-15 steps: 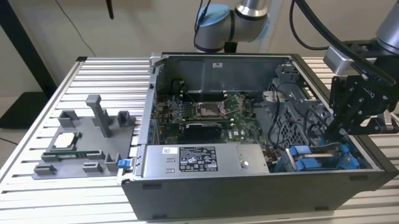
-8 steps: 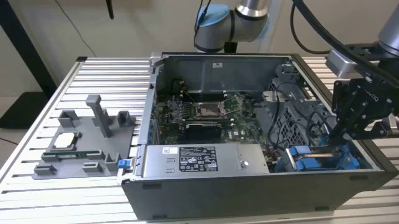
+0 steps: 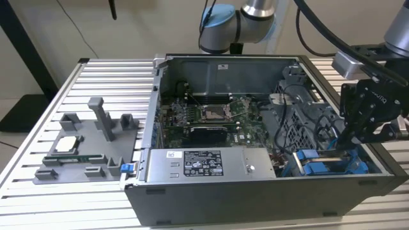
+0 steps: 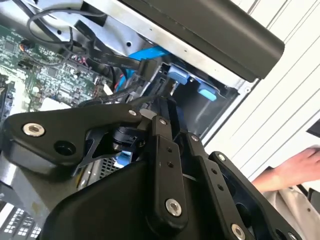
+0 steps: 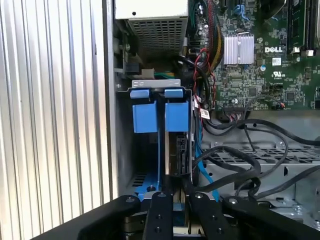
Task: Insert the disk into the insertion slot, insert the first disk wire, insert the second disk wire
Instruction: 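Insert the first disk wire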
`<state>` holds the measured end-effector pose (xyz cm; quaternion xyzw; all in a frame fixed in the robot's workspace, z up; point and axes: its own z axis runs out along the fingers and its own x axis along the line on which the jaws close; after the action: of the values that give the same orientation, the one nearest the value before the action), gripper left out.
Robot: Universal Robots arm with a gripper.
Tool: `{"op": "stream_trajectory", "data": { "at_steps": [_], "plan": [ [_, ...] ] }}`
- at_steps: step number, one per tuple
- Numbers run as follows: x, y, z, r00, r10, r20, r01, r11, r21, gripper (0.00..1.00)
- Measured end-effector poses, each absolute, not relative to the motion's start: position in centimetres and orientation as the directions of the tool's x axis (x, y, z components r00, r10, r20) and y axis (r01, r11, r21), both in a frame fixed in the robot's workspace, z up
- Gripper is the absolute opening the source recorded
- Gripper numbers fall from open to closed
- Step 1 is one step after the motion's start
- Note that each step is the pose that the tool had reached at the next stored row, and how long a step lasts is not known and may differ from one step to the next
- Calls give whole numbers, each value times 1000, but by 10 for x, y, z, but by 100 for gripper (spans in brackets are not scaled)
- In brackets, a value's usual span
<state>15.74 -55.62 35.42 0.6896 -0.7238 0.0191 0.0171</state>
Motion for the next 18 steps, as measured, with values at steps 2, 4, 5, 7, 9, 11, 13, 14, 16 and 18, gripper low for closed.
{"op": "stream_trajectory", "data": {
  "at_steps": [2, 4, 5, 7, 9, 11, 13, 14, 16, 18],
  "plan": [
    [157, -551, 352, -48, -997, 52, -999, 48, -5, 0],
    [157, -549, 350, -48, -997, 63, -999, 48, -5, 0],
    [157, -548, 349, -48, -996, 73, -999, 48, -6, 0],
    [157, -547, 349, -48, -993, 106, -999, 48, -7, 0],
    [157, -546, 348, -48, -989, 139, -999, 48, -9, 0],
    [157, -544, 347, -48, -989, 141, -999, 48, -9, 0],
    [157, -541, 347, -49, -989, 142, -999, 48, -10, 0],
    [157, -539, 346, -49, -989, 141, -999, 48, -11, 0],
    [157, -538, 345, -49, -988, 144, -999, 48, -13, 0],
    [157, -536, 343, -49, -987, 150, -999, 47, -14, 0]
  ]
}}
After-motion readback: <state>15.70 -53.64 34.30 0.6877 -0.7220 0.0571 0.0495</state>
